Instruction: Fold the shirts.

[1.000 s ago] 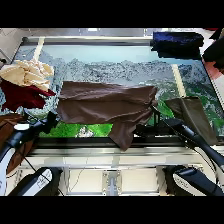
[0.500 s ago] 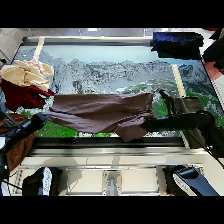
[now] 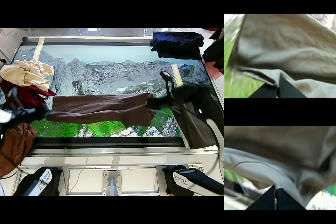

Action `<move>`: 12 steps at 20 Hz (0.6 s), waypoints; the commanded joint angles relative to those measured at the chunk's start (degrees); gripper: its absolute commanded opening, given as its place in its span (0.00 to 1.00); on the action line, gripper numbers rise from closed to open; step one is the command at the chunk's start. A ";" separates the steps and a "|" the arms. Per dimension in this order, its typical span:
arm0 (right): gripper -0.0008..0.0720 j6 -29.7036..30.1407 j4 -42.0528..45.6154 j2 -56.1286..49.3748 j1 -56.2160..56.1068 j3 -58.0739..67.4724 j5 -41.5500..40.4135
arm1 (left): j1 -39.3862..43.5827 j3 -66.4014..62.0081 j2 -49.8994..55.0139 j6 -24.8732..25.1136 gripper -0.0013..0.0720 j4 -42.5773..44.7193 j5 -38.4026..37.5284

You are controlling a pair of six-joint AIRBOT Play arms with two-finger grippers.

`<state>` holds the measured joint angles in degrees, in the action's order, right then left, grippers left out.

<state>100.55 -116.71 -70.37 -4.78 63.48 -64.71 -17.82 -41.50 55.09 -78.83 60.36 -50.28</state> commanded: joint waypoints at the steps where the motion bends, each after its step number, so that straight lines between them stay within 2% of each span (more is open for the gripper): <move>1: 0.03 2.29 1.20 -12.24 1.29 11.26 0.76 | 7.76 -12.87 14.34 -7.65 0.02 12.66 4.13; 3: 0.03 1.97 2.32 -16.20 2.56 14.78 0.79 | 9.57 -19.69 20.13 -13.11 0.02 21.22 3.54; 5: 0.03 1.97 2.36 -19.12 3.78 16.50 1.18 | 11.04 -23.91 24.68 -14.32 0.02 25.27 3.34; 12: 0.03 0.66 1.01 -27.19 4.00 16.52 10.34 | 12.46 -26.05 34.86 -19.91 0.02 30.60 5.31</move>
<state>102.19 -114.93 -94.11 -0.93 79.53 -58.48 -5.98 -66.43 86.00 -95.42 87.18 -46.50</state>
